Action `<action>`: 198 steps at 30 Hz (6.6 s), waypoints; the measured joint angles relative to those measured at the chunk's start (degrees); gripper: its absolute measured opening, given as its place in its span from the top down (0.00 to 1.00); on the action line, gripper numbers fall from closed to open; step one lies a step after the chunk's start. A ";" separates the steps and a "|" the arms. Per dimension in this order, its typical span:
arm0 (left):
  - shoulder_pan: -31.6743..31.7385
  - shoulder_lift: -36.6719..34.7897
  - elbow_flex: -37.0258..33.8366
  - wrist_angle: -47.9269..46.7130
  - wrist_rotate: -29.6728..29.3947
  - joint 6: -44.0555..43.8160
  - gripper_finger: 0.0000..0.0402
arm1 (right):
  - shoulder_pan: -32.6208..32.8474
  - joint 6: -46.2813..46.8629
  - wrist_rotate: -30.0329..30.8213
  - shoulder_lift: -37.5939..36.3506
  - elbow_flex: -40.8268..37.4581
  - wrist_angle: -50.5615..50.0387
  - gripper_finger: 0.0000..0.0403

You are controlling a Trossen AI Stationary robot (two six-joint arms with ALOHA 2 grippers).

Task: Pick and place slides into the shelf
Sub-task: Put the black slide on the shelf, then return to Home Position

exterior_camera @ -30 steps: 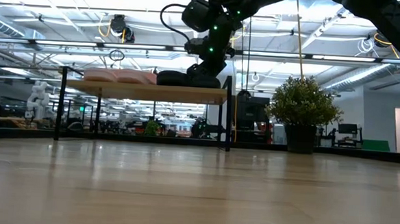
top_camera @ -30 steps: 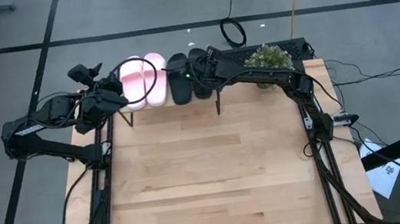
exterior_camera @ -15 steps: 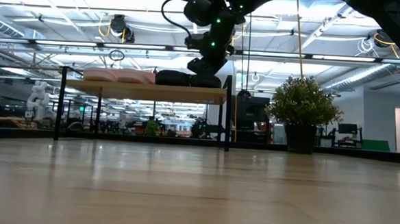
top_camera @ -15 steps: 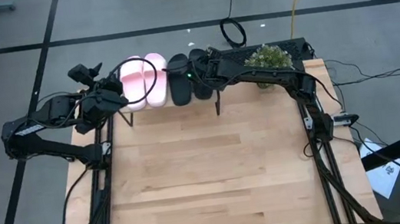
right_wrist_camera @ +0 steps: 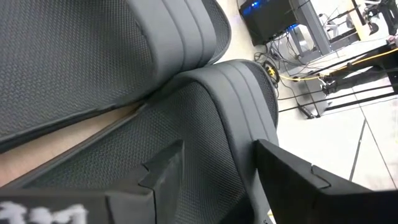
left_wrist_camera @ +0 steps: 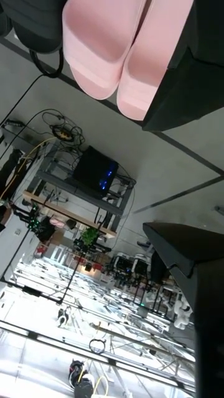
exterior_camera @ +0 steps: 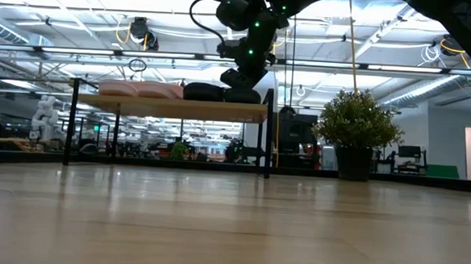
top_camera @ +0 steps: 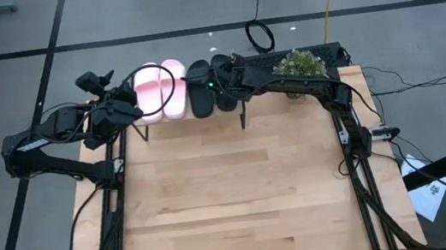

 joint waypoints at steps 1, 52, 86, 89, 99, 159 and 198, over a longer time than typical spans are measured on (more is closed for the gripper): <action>0.00 -0.02 0.00 0.01 0.00 0.00 0.36 | 0.00 0.00 0.00 0.00 0.02 -0.02 0.53; -0.02 -32.75 -5.17 -20.34 53.51 -28.97 0.36 | 29.39 21.84 4.34 -31.86 -2.38 -33.45 0.53; -0.01 -58.49 -45.44 8.37 75.91 -34.36 0.36 | 44.61 31.65 2.97 -87.77 -96.38 47.74 0.53; -0.02 -58.47 -45.46 10.86 75.65 -34.28 0.36 | 44.58 30.12 2.87 -93.95 -98.20 48.04 0.53; -0.02 -59.48 -41.37 15.19 71.12 -31.45 0.36 | 44.61 22.42 -0.66 -112.15 -98.77 42.78 0.53; -20.00 -60.08 -78.20 62.00 72.85 -19.86 0.36 | 44.63 22.69 -12.13 -119.38 -112.01 55.13 0.53; -19.89 -60.06 -78.25 62.09 72.75 -22.62 0.36 | 44.63 26.09 -37.68 -119.43 -111.67 47.14 0.53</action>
